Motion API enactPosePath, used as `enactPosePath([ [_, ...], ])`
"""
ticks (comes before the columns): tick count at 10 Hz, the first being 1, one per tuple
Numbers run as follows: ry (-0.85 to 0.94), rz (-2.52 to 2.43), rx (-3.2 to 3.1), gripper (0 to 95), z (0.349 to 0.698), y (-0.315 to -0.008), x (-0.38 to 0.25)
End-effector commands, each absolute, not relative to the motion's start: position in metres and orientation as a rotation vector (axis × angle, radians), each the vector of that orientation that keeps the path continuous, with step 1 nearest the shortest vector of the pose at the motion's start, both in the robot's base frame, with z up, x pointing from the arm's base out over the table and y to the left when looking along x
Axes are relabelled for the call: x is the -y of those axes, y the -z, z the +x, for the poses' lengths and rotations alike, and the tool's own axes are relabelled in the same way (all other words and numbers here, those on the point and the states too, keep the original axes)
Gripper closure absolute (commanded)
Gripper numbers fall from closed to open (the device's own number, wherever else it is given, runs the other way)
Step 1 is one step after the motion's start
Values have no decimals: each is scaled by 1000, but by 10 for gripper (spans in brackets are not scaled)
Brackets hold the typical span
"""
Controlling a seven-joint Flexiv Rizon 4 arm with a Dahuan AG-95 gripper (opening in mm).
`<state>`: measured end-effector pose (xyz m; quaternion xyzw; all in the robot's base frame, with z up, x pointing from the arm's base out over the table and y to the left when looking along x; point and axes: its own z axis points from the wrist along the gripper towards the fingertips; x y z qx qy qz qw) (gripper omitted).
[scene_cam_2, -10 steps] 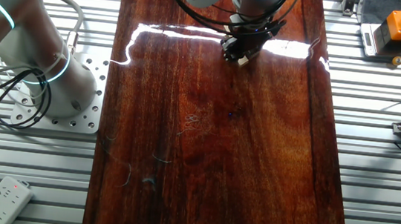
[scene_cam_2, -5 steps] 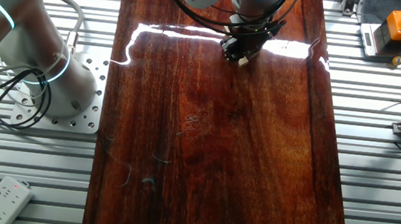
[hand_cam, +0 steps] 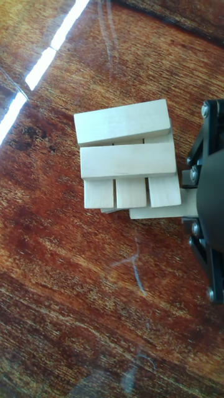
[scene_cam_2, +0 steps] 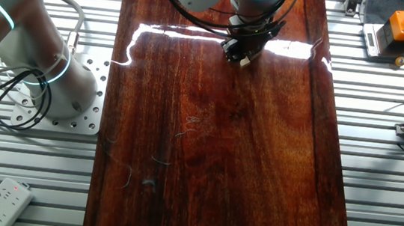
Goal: Play Jenga
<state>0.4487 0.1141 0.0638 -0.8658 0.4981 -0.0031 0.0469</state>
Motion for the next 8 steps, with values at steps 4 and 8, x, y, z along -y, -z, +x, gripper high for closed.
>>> enactPosePath([
  [4, 12, -2642, -1505, 760, 449, -63, -115],
  [8, 12, -2636, -1507, 760, 449, -63, -115],
])
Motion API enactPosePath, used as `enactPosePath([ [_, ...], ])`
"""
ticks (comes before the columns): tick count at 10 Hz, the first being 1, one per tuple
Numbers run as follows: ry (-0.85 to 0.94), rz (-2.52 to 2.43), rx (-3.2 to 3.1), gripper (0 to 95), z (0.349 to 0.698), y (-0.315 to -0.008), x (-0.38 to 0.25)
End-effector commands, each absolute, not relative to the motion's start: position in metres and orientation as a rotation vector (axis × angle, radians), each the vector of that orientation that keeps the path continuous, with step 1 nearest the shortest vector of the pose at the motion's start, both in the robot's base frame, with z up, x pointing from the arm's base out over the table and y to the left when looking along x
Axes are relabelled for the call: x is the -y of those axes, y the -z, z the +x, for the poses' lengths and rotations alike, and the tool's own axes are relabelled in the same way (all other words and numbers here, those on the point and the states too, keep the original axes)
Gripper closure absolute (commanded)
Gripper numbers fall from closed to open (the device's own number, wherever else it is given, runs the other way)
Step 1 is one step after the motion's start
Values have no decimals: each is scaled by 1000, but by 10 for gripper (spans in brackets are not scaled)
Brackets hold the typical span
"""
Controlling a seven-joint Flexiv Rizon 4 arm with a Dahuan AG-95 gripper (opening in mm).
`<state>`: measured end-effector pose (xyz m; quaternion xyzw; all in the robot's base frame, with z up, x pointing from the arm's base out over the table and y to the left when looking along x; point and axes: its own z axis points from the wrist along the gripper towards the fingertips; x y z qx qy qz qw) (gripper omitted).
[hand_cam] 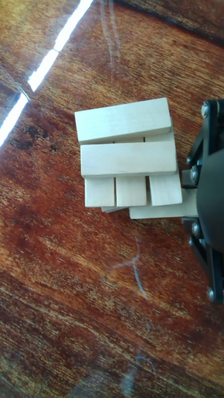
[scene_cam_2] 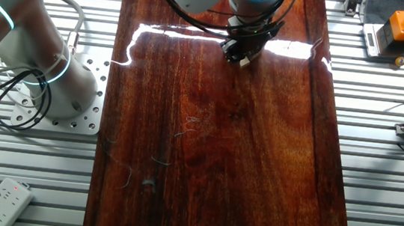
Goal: Play Jenga
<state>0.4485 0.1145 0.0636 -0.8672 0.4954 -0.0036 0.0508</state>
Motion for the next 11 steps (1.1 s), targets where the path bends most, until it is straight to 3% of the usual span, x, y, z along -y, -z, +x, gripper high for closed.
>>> enactPosePath([
  [1, 13, -2637, -1504, 950, 449, -63, -115],
  [11, 13, -2639, -1497, 950, 448, -63, -114],
])
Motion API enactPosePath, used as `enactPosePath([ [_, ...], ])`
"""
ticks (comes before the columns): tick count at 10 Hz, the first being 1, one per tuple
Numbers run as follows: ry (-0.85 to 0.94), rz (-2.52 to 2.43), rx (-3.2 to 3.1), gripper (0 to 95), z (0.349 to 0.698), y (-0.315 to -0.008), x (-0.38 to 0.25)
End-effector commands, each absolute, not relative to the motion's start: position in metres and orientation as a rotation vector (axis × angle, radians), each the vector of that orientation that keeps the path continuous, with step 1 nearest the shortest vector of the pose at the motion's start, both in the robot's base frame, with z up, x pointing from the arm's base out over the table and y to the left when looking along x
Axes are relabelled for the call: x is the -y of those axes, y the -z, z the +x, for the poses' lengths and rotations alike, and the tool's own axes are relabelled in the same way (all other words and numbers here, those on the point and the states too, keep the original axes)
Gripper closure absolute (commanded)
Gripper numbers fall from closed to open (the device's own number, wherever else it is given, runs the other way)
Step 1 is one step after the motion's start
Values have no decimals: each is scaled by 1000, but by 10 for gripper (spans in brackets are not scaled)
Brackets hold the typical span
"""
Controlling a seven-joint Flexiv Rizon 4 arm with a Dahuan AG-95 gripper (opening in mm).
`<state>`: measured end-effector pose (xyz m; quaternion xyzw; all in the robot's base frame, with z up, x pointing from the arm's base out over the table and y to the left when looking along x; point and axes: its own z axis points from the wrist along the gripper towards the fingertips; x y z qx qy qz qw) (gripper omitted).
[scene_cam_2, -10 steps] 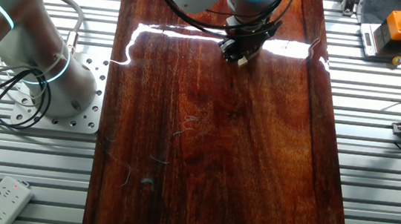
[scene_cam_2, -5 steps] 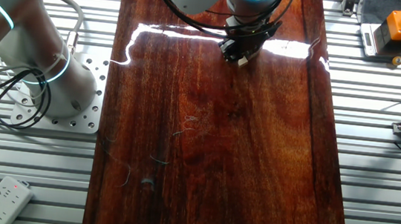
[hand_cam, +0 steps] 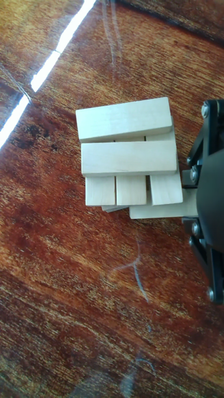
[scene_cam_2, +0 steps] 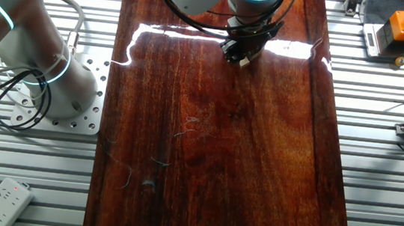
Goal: Play Jenga
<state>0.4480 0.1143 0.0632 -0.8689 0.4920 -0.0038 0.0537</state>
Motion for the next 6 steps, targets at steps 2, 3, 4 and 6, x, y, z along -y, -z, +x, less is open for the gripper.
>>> enactPosePath([
  [2, 13, -2643, -1494, 950, 448, -63, -114],
  [3, 11, -2646, -1496, 950, 447, -63, -114],
  [4, 12, -2648, -1497, 950, 446, -63, -114],
  [6, 13, -2653, -1500, 950, 445, -62, -114],
])
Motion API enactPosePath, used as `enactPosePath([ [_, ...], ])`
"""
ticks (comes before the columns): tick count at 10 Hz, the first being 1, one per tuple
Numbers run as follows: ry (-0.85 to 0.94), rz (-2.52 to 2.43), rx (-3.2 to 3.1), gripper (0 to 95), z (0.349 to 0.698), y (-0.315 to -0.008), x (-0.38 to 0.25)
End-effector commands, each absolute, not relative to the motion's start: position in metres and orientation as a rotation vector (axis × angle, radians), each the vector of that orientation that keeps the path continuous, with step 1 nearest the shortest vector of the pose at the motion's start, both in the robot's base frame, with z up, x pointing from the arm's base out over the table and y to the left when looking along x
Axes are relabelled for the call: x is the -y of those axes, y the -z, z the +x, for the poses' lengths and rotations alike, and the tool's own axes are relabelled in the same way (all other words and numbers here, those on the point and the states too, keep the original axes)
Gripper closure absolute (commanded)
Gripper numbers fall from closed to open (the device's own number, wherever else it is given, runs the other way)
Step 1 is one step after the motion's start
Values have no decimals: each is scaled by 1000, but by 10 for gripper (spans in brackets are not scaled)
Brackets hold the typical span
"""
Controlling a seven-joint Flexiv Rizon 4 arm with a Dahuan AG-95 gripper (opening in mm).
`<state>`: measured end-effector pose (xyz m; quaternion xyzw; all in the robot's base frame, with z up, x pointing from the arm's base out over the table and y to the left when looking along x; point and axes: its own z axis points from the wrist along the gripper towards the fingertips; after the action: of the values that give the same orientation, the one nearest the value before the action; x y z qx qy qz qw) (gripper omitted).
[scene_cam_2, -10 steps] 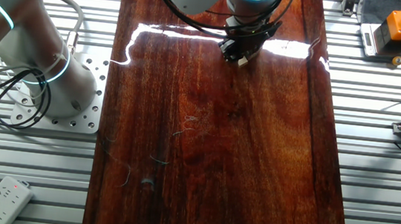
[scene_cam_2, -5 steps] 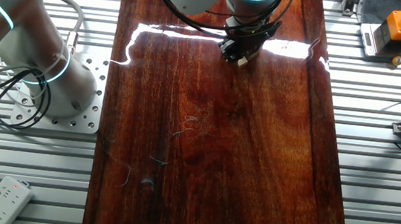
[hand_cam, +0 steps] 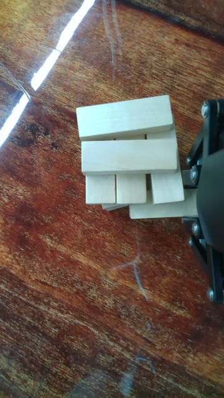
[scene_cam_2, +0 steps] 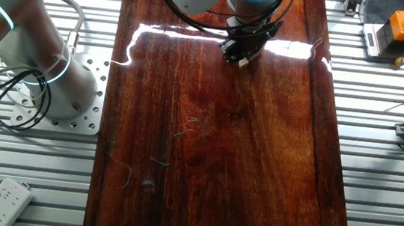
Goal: Play Jenga
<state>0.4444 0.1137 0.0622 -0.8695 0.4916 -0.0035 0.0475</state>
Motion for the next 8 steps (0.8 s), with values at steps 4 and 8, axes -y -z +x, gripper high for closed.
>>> enactPosePath([
  [4, 13, -2661, -1493, 950, 442, -61, -113],
  [8, 10, -2663, -1488, 950, 441, -62, -112],
])
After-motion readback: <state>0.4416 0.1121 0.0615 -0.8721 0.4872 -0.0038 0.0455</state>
